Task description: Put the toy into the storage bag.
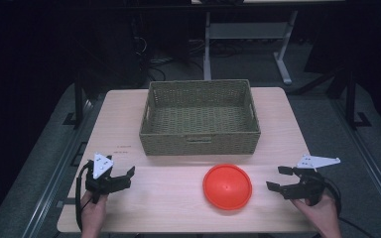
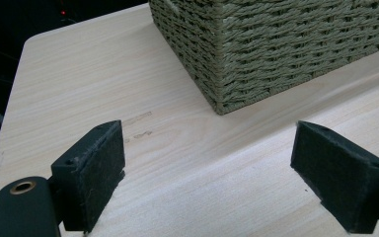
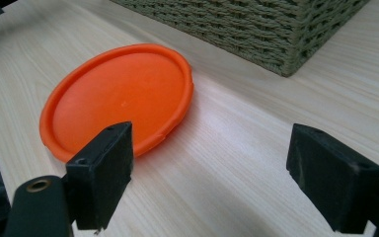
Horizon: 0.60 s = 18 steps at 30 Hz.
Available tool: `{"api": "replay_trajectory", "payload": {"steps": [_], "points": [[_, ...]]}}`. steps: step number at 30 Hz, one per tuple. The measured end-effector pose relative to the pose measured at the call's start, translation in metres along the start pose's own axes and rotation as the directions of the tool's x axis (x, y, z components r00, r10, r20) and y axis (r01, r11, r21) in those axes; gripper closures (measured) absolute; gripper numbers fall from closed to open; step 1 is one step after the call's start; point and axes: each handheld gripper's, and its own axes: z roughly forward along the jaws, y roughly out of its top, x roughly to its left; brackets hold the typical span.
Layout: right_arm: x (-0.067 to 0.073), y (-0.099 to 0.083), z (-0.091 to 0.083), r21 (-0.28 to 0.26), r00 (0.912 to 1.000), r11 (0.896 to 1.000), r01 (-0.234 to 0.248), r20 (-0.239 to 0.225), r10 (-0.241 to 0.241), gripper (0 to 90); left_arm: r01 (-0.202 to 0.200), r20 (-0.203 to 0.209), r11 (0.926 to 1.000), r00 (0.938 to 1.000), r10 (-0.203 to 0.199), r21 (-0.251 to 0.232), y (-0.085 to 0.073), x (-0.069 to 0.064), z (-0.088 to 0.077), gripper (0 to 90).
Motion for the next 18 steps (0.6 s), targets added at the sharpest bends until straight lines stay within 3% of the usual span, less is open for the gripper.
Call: {"api": "replay_trajectory", "payload": {"steps": [18], "points": [[0.011, 0.029, 0.018, 0.07, 0.9986, 0.997, 0.041, -0.035, -0.039, 17.3, 0.003, -0.003, 1.0, 1.0, -0.003, -0.003, 0.0, 0.001, 0.0, 12.8]]}}
